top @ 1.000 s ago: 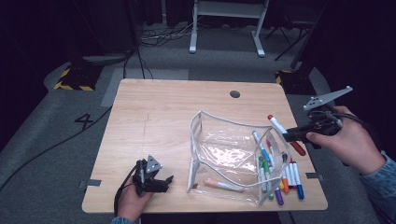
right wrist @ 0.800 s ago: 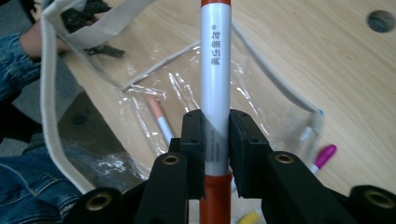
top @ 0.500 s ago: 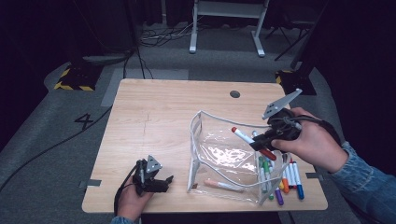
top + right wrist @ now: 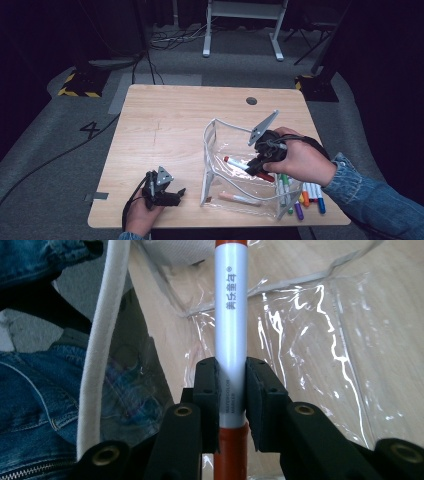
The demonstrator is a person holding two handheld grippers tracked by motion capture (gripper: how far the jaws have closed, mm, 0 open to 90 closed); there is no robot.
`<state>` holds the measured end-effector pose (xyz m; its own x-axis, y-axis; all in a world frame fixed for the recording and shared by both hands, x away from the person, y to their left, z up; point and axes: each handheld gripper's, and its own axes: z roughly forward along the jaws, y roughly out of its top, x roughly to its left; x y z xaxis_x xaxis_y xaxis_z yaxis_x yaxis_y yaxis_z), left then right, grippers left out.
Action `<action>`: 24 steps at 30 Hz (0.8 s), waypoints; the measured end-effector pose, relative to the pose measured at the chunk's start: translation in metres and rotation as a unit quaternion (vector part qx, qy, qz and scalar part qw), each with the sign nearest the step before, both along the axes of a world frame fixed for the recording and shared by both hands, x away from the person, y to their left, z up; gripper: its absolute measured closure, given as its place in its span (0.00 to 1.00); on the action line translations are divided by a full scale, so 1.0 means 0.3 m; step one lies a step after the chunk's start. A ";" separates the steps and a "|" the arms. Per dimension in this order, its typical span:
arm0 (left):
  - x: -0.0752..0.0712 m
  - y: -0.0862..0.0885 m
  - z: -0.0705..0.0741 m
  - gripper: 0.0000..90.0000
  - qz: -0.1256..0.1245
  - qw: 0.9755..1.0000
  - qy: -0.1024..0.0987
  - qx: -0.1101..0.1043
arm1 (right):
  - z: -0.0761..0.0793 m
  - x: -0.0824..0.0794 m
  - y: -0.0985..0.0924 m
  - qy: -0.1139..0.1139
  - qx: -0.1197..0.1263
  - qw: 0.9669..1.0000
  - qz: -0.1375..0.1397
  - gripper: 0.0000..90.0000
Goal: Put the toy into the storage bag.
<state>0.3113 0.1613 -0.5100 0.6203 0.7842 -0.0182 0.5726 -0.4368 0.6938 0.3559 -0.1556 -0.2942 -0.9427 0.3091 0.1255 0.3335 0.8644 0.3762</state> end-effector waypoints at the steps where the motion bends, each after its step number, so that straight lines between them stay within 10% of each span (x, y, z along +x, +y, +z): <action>1: 0.000 0.000 0.000 0.16 0.000 1.000 0.000 0.000 | -0.009 0.000 0.008 0.002 -0.003 1.000 0.005 0.85; 24: 0.000 0.000 0.000 0.16 0.000 1.000 0.000 0.000 | -0.219 0.040 0.121 0.050 -0.090 0.993 0.058 0.85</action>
